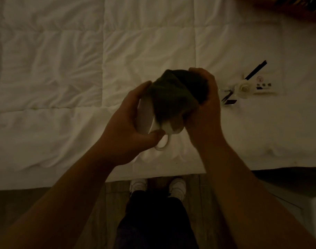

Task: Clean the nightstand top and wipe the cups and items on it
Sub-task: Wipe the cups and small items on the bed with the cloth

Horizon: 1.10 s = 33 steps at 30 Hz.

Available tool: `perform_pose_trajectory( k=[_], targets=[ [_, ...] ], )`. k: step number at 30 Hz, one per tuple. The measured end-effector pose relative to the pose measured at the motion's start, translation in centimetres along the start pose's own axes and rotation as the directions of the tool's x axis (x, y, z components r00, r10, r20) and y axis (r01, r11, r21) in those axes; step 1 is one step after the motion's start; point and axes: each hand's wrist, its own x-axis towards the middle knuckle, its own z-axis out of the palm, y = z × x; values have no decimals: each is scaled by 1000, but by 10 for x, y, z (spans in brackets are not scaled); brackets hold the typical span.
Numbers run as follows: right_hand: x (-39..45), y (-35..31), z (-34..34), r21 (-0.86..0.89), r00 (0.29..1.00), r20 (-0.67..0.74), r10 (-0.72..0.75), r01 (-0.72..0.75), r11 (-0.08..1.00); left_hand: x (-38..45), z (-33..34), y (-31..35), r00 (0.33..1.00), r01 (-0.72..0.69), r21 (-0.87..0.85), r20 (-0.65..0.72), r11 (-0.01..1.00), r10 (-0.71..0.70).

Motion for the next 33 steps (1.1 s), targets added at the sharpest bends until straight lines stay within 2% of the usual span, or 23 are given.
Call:
perform_pose_trajectory(
  k=[2, 5, 8, 10, 12, 15, 17, 18, 20, 22, 24, 26, 28, 31, 33],
  targets=[
    [3, -5, -15, -3, 995, 91, -39, 39, 999, 2, -1, 7, 1000, -5, 21, 26, 1000, 4],
    [3, -15, -34, -8, 974, 223, -49, 52, 999, 7, 3, 13, 998, 29, -41, 57, 999, -27],
    [-5, -23, -46, -167, 960, 278, -30, 79, 983, 10, 10, 15, 998, 63, 34, -25, 997, -62],
    [-17, -23, -41, -263, 954, 298, -37, 119, 957, 11, 13, 13, 992, 60, 141, -117, 988, -43],
    [-27, -19, -27, -250, 961, 277, -4, 76, 965, 9, 17, 13, 989, 47, 212, -147, 976, -15],
    [-22, -11, -12, -289, 998, 68, 20, 1, 957, 4, 25, 16, 994, -61, 303, -68, 951, 85],
    [-9, -9, -15, -196, 991, -23, 134, -136, 971, 0, 28, 16, 984, -175, 376, 36, 910, 174],
    [-3, -8, -16, -115, 977, 0, 212, -211, 971, -2, 27, 15, 977, -214, 383, 69, 899, 204],
    [1, -6, -20, 52, 942, 75, 328, -332, 942, -3, 25, 13, 980, -199, 271, 81, 942, 184],
    [0, -5, -23, 212, 906, 127, 403, -422, 881, -2, 21, 16, 991, -95, -12, 98, 995, 95],
    [-5, -3, -25, 365, 860, 211, 465, -510, 778, -1, 22, 17, 984, -83, -277, 132, 957, 123],
    [-12, -3, -27, 506, 815, 288, 503, -575, 642, 2, 29, 16, 990, -71, -453, 75, 889, 117],
    [-17, 0, -26, 597, 804, 260, 534, -569, 565, 5, 39, 16, 999, -38, -581, -3, 813, 44],
    [-20, 6, -22, 660, 837, 159, 524, -485, 574, 10, 56, 15, 989, -5, -697, -108, 717, -98],
    [-21, 10, -16, 720, 866, 94, 491, -400, 567, 15, 64, 15, 971, -35, -746, -182, 665, -153]
  ],
)
